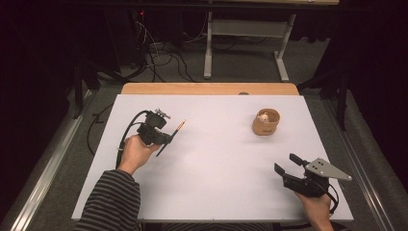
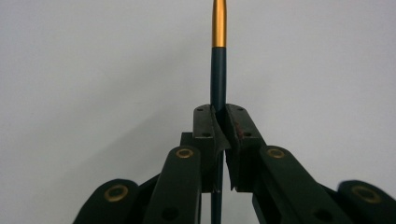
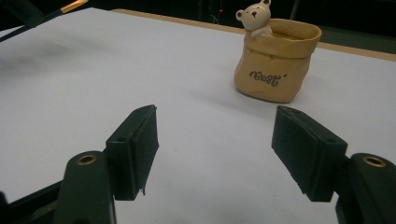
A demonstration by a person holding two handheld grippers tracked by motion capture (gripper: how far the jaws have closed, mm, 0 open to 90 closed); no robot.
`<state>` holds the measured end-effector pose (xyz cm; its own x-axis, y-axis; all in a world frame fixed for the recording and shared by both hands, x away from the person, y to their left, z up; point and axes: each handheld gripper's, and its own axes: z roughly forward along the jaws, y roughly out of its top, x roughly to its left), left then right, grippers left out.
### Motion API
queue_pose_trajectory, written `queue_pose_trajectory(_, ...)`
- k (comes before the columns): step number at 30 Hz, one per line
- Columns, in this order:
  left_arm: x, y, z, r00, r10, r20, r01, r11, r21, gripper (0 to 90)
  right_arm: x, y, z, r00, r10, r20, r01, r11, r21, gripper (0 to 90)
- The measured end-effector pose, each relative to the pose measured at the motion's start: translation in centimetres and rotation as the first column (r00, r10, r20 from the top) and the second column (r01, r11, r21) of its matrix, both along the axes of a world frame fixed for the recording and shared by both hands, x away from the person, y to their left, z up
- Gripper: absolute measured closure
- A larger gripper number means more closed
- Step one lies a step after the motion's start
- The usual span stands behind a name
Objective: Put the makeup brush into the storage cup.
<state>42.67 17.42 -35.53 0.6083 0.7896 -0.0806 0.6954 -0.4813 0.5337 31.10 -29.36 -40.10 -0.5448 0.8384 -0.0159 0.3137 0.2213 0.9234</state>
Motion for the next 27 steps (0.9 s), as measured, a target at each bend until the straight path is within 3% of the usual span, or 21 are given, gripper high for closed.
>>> queue_pose_trajectory(16, -1.1, 0.5, 0.6, 0.9991, -0.003, 0.043, 0.005, 0.9988, -0.048, 83.6, 0.0, 0.0, 0.0, 1.0000, 0.003, -0.001, -0.003, 1.000, 0.001, 33.6)
queue_pose_trajectory(27, -2.5, 0.2, 0.7, 0.9960, -0.020, 0.087, 0.030, 0.9937, -0.108, 83.6, 0.1, 0.0, 0.0, 1.0000, 0.006, 0.005, -0.006, 1.000, -0.002, 33.6)
